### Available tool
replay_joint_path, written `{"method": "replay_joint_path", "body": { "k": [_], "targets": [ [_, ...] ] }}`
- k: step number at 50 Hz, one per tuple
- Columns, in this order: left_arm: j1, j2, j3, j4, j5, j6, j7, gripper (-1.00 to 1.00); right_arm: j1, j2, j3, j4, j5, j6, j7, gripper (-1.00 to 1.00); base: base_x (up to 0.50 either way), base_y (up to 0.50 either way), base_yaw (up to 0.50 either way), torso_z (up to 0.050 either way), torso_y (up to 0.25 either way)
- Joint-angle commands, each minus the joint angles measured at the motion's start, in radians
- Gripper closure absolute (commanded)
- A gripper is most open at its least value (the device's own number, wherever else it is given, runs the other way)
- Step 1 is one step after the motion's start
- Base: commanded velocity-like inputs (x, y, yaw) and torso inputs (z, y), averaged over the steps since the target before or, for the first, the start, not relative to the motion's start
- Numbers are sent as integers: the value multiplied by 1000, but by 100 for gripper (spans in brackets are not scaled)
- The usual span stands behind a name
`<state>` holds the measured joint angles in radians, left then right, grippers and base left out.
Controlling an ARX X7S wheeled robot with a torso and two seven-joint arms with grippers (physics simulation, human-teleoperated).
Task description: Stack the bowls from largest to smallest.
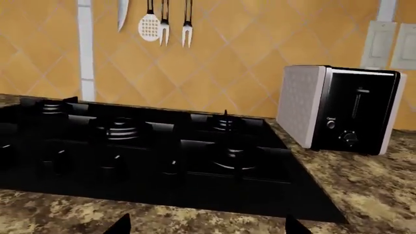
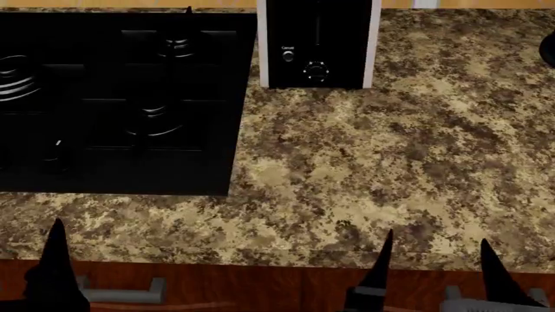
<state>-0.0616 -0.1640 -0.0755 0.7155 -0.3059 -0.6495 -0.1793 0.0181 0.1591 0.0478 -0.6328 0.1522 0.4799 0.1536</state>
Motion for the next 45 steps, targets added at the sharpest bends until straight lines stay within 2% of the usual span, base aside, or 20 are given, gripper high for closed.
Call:
{"method": "replay_joint_path", "body": {
  "k": [1,2,3,10,18,24,45],
  "targets": [
    [-87,-103,-136,306,-229,-371,-76,-100,43,41,100,-279,77,297,-10,-100,0,0,0,0,0],
    [-86,-111,-128,304,-231,-380,-76,-100,42,44,96,-278,74,297,-9,-100,0,0,0,0,0],
    [-92,-100,-161,304,-304,-431,-55,-100,41,51,87,-273,68,306,-8,-100,0,0,0,0,0],
    [-101,-134,-133,302,-280,-428,-91,-100,41,53,88,-254,74,321,-1,-100,0,0,0,0,0],
    [-105,-133,-143,296,-302,-422,-112,-100,46,59,108,-274,96,353,2,-100,0,-32,0,0,0],
    [-91,-146,-118,279,-289,-390,-109,-100,54,70,117,-271,100,366,6,-100,0,-500,0,0,0],
    [-94,-157,-156,275,-357,-391,-130,-100,49,79,111,-284,125,390,13,-100,0,-500,0,0,0]
  ]
}}
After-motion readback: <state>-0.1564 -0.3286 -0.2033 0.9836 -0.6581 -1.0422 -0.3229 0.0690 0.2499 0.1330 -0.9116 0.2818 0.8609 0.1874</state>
